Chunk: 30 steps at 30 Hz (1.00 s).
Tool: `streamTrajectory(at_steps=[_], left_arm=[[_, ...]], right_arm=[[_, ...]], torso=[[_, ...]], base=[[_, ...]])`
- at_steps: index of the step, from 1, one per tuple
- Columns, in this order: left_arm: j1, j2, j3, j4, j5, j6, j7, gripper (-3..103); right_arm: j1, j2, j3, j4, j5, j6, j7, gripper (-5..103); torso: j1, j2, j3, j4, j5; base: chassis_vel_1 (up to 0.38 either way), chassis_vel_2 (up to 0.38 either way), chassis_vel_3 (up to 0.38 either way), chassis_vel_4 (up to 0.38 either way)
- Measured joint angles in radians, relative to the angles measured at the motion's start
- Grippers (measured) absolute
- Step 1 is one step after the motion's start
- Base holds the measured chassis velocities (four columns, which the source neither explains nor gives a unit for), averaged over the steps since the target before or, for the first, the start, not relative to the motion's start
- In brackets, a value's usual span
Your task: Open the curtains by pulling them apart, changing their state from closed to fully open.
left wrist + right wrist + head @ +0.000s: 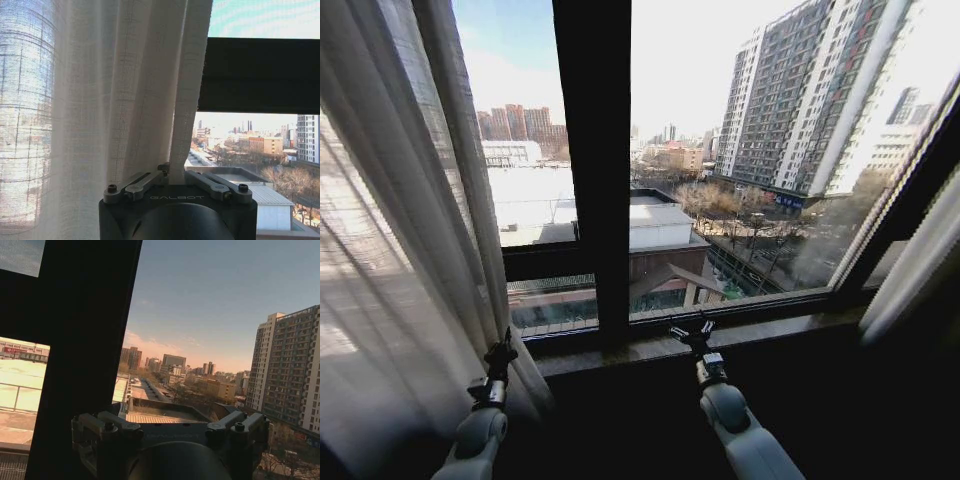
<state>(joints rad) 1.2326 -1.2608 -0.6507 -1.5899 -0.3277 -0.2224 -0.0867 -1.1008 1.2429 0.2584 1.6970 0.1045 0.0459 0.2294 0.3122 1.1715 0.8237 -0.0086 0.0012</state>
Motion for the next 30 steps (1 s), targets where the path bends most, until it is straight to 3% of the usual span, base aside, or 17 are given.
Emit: streamTrajectory(at_steps=[30], left_arm=[[0.042,-0.028,-0.037,-0.017,0.011,-0.033,-0.011,0]], right_arm=[[0.000,0.000,0.000,0.000,0.000,0.000,0.000,100]], torso=[[0.000,0.000,0.000,0.0002,-0.0003]], base=[[0.331,0.331,-0.330,-0.331]])
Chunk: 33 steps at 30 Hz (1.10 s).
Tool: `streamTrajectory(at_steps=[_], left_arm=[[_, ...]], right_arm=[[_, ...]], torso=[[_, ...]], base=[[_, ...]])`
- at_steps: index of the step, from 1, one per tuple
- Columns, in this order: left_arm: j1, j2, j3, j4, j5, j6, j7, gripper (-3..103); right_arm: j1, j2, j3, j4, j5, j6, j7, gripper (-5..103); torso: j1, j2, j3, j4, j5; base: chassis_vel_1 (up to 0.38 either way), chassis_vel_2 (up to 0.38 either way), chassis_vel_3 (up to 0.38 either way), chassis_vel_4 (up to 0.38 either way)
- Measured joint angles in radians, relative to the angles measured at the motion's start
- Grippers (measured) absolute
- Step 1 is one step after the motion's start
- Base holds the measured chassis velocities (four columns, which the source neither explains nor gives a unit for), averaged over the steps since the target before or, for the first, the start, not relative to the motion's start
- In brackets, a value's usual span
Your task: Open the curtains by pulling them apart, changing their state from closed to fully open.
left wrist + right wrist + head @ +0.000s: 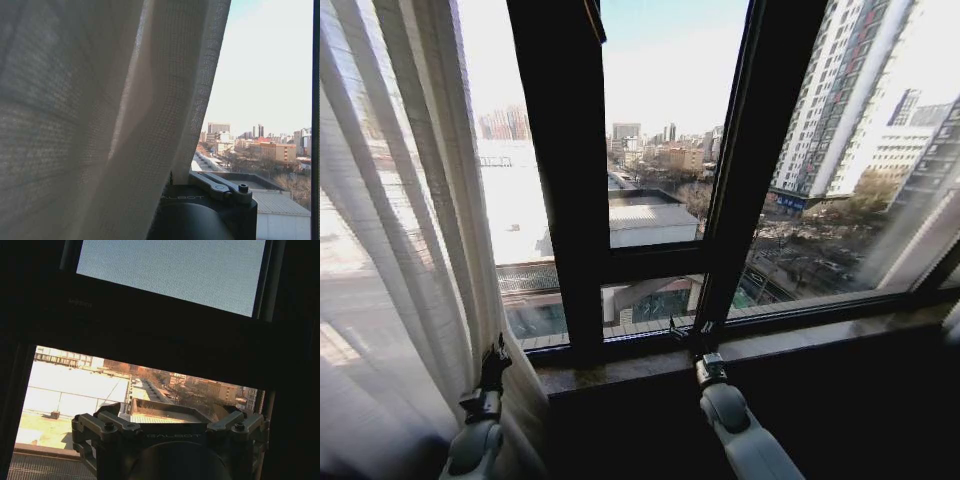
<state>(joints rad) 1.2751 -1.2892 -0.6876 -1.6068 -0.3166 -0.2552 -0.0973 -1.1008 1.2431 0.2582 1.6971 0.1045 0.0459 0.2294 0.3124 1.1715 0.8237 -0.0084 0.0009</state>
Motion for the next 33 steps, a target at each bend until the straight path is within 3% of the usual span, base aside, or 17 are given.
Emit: streamTrajectory(at_steps=[10,25,33], left_arm=[[-0.011,0.003,0.003,0.009,-0.003,0.000,0.000,0],[-0.024,0.010,0.005,0.029,-0.005,-0.003,0.000,0],[-0.027,0.016,0.006,0.026,-0.009,-0.006,0.000,0]], right_arm=[[0.000,-0.001,0.001,0.000,0.000,0.000,0.000,100],[0.000,0.000,0.000,0.000,0.000,0.000,0.000,100],[0.000,-0.001,0.001,0.000,0.000,0.000,0.000,100]], torso=[[0.000,0.000,0.000,-0.0013,0.0013],[-0.001,0.001,-0.001,0.0003,-0.0003],[0.001,-0.001,0.001,-0.0011,0.0008]], base=[[0.031,0.039,-0.023,-0.036],[0.206,0.009,-0.221,-0.014],[0.010,0.002,-0.005,0.003]])
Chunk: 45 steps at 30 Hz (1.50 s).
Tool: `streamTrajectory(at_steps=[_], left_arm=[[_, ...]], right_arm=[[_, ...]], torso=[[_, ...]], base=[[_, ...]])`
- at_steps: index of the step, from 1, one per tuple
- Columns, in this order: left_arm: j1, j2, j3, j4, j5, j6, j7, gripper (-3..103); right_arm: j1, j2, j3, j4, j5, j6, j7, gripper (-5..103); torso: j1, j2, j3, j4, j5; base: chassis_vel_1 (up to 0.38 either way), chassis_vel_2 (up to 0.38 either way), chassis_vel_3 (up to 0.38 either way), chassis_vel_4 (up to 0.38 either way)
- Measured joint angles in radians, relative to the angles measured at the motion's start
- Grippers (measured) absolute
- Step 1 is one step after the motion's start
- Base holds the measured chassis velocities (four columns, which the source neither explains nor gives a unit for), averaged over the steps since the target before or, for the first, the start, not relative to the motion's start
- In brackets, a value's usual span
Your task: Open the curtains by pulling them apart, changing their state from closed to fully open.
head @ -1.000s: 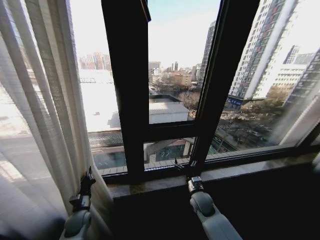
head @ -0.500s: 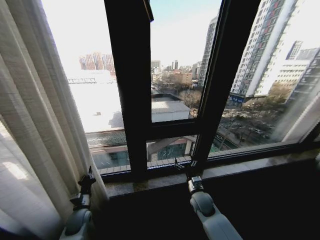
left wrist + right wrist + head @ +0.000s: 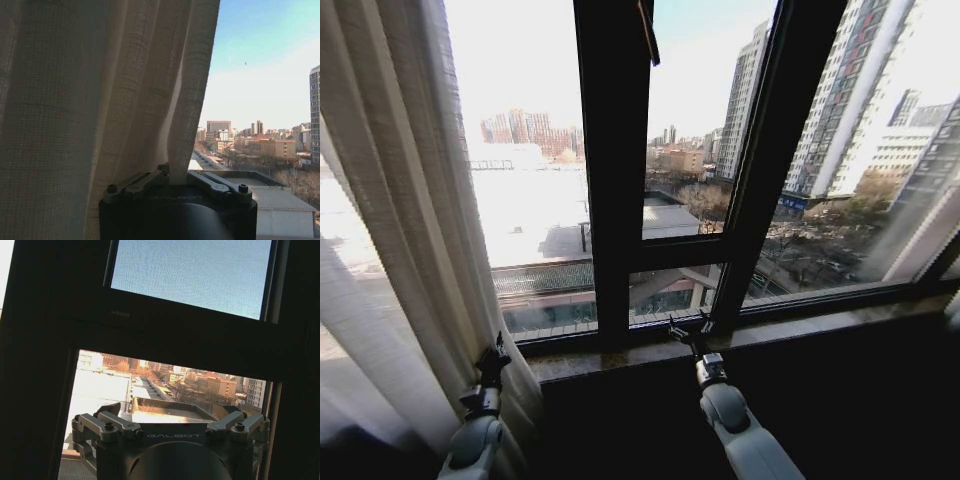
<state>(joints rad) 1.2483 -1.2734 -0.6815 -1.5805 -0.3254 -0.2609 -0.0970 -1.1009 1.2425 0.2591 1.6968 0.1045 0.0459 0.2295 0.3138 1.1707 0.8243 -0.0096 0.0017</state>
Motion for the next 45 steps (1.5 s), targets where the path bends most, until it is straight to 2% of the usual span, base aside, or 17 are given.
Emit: streamTrajectory(at_steps=[4,14,30,39,42,45], left_arm=[[0.004,0.006,-0.003,-0.004,-0.001,0.000,-0.001,0],[0.022,0.011,-0.020,-0.020,-0.004,-0.002,-0.004,0],[0.025,0.016,-0.034,-0.026,-0.016,-0.006,-0.013,0],[0.023,0.061,-0.071,-0.015,-0.059,-0.011,-0.020,0],[0.020,0.078,-0.088,-0.003,-0.070,-0.015,-0.026,0],[0.018,0.131,-0.133,0.034,-0.110,-0.024,-0.038,0]], right_arm=[[0.000,0.000,0.000,0.000,0.000,0.000,0.000,100],[0.000,0.000,-0.001,0.000,0.000,0.000,0.000,100],[0.000,0.001,-0.001,0.000,0.000,0.000,0.000,100],[0.000,0.000,0.000,0.000,0.000,0.000,0.000,100],[0.000,0.000,0.000,0.000,0.000,0.000,0.000,100],[0.000,0.000,0.000,0.000,0.000,0.000,0.000,100]], torso=[[-0.001,0.000,0.000,0.0008,-0.0007],[-0.002,0.001,-0.001,0.0010,-0.0005],[-0.002,0.001,-0.001,0.0015,-0.0008],[-0.001,0.001,0.000,0.0000,0.0000],[-0.001,0.001,0.000,0.0002,-0.0004],[-0.002,0.001,-0.001,0.0011,-0.0007]], base=[[0.057,0.065,-0.075,-0.063],[0.255,0.166,-0.263,-0.148],[0.265,0.257,-0.291,-0.274],[0.005,-0.003,-0.008,-0.001],[-0.051,-0.055,0.011,0.024],[0.000,0.000,0.000,0.000]])
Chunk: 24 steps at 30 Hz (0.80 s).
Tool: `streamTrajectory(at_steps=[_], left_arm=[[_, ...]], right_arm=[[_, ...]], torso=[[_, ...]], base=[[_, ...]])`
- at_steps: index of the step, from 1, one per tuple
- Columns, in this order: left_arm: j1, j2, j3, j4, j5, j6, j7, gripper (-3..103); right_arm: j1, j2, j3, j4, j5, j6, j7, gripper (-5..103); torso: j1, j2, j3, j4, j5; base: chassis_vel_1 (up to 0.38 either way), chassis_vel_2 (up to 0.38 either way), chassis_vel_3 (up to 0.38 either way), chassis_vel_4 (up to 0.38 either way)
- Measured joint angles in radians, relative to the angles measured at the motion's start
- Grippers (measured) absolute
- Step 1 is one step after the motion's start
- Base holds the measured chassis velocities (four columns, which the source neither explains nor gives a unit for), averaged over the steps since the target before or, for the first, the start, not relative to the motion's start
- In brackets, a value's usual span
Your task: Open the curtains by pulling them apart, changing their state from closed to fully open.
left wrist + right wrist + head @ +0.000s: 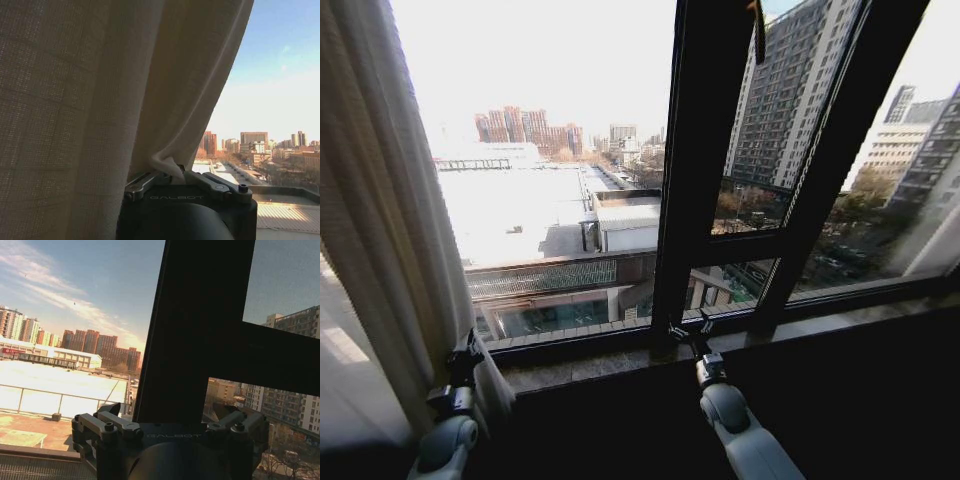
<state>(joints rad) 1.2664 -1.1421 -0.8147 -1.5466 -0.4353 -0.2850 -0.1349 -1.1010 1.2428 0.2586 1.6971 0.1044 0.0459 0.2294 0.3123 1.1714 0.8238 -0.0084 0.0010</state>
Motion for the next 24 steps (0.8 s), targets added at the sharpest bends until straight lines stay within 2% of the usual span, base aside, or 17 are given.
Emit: streamTrajectory(at_steps=[1,4,5,7,9,11,24], left_arm=[[0.000,0.000,0.000,0.000,0.000,0.000,0.000,0],[0.001,0.071,-0.059,0.048,-0.050,-0.007,-0.022,0],[0.001,0.071,-0.059,0.048,-0.050,-0.007,-0.022,0],[0.002,0.114,-0.095,0.078,-0.071,-0.005,-0.048,0],[0.002,0.127,-0.109,0.088,-0.076,-0.004,-0.056,0],[0.002,0.180,-0.165,0.130,-0.105,0.000,-0.073,0],[-0.006,0.170,-0.144,0.094,-0.112,0.013,-0.073,0]], right_arm=[[0.000,0.000,0.000,0.000,0.000,0.000,0.000,100],[0.000,0.000,0.000,0.000,0.000,0.000,0.000,100],[0.000,0.000,0.000,0.000,0.000,0.000,0.000,100],[0.000,0.000,0.000,0.000,0.000,0.000,0.000,100],[0.000,0.000,0.000,0.000,0.000,0.000,0.000,100],[0.000,0.000,0.000,0.000,0.000,0.000,0.000,100],[0.000,0.000,0.000,0.000,0.000,0.000,0.000,100]], torso=[[0.000,0.000,0.000,0.0000,0.0000],[0.000,0.000,0.000,0.0001,-0.0002],[0.000,0.000,0.000,0.0001,-0.0002],[0.000,0.000,0.000,-0.0001,0.0001],[0.000,0.000,0.000,-0.0002,0.0003],[0.000,0.000,0.000,-0.0002,0.0005],[0.000,0.000,0.000,-0.0005,0.0005]], base=[[0.000,0.000,0.000,0.000],[0.000,0.000,0.000,0.000],[0.000,0.000,0.000,0.000],[0.000,0.000,0.000,0.000],[0.000,0.000,0.000,0.000],[0.000,0.000,0.000,0.000],[0.014,0.007,-0.013,-0.011]])
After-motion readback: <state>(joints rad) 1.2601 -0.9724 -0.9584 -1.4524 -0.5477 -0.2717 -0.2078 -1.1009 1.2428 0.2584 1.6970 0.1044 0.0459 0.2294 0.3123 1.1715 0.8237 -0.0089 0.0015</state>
